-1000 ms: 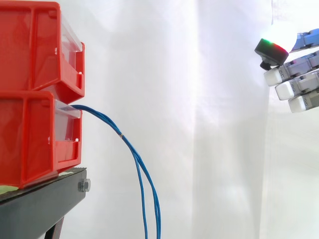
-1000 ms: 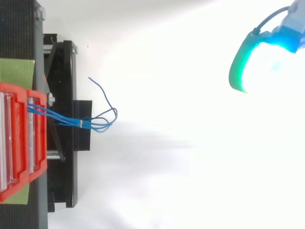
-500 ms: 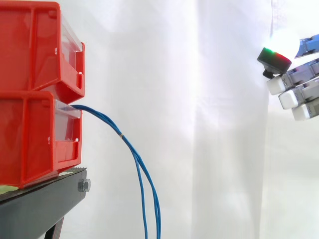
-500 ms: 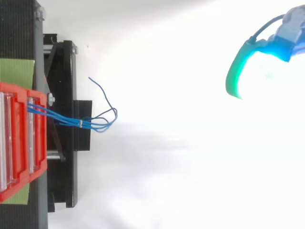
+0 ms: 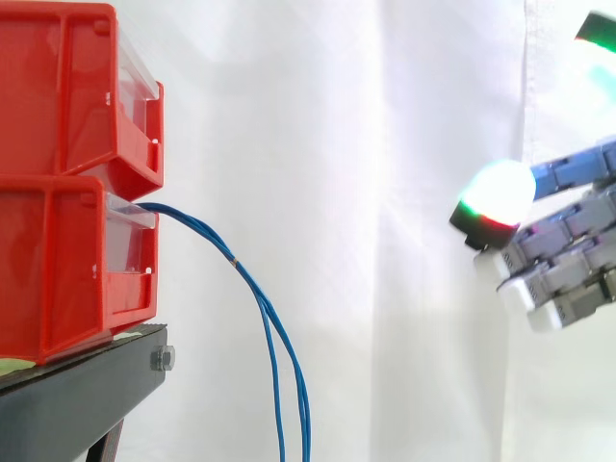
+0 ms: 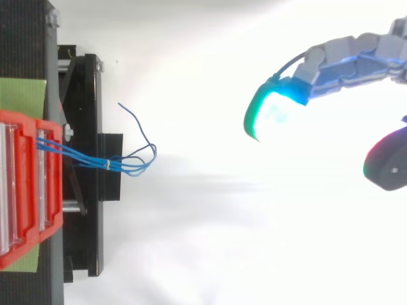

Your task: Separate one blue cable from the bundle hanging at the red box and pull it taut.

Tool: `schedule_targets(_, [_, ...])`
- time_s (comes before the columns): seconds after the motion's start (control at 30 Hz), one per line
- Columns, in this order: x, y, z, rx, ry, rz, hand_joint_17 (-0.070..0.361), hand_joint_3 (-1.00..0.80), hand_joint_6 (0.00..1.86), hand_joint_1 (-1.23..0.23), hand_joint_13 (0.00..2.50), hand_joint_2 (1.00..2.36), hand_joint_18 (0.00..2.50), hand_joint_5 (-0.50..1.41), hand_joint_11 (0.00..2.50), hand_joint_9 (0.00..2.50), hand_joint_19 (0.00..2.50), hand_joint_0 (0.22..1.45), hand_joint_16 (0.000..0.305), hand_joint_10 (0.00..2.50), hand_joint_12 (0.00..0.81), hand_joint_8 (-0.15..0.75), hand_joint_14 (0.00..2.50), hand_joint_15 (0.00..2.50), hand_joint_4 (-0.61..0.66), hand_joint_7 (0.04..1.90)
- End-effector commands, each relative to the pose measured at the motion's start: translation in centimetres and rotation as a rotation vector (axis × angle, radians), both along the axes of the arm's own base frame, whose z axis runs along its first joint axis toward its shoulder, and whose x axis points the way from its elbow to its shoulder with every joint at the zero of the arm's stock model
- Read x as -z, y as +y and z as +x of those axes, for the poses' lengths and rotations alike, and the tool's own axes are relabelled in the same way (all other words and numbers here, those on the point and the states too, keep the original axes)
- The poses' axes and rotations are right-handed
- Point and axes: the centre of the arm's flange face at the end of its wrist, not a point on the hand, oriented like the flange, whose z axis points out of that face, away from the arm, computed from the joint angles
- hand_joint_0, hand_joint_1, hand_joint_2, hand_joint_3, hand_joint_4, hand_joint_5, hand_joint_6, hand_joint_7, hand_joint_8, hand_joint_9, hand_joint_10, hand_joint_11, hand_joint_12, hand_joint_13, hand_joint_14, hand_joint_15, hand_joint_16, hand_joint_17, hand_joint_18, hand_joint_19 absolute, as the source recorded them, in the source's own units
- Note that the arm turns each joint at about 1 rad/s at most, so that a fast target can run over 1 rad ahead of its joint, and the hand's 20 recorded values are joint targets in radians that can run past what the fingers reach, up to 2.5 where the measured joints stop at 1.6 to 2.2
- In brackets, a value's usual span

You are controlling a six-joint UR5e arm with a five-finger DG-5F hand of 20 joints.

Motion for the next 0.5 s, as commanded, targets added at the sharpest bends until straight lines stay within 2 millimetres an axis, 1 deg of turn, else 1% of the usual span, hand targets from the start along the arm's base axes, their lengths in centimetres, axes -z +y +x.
schedule_targets(0.0, [1.3,0.4,0.7,0.008,-0.003,0.0,0.097,-0.47,0.5,-0.56,0.45,1.0,0.29,-0.22,0.28,0.42,0.32,0.53,0.043,0.01,0.348,0.266,0.01,0.26,0.23,0.87])
schedule_targets(0.13, [1.9,0.6,1.4,0.032,-0.032,-0.004,0.097,-0.47,0.5,-0.55,0.45,1.0,0.29,-0.22,0.28,0.42,0.32,0.53,0.043,0.01,0.348,0.266,0.01,0.26,0.23,0.87])
schedule_targets(0.2, [1.8,0.9,1.4,0.035,-0.038,-0.006,0.097,-0.47,0.5,-0.56,0.45,1.0,0.29,-0.22,0.28,0.42,0.32,0.53,0.043,0.01,0.35,0.266,0.01,0.26,0.23,0.87])
schedule_targets(0.23, [1.8,0.9,1.5,0.076,-0.045,-0.036,0.097,-0.47,0.5,-0.56,0.45,1.0,0.29,-0.22,0.28,0.42,0.32,0.54,0.043,0.01,0.349,0.265,0.01,0.25,0.23,0.87])
schedule_targets(0.33, [1.7,0.9,1.6,0.095,-0.047,-0.053,0.097,-0.47,0.5,-0.56,0.45,1.0,0.29,-0.22,0.28,0.42,0.32,0.54,0.043,0.01,0.348,0.265,0.01,0.26,0.22,0.87])
schedule_targets(0.43, [2.9,1.1,1.9,0.113,-0.041,-0.061,0.097,-0.47,0.5,-0.55,0.45,1.0,0.29,-0.22,0.28,0.42,0.32,0.54,0.043,0.01,0.348,0.267,0.01,0.26,0.23,0.87])
schedule_targets(0.47, [4.1,1.1,2.4,0.119,-0.032,-0.063,0.097,-0.47,0.5,-0.55,0.45,1.0,0.29,-0.22,0.28,0.42,0.32,0.54,0.043,0.01,0.348,0.268,0.01,0.26,0.23,0.87])
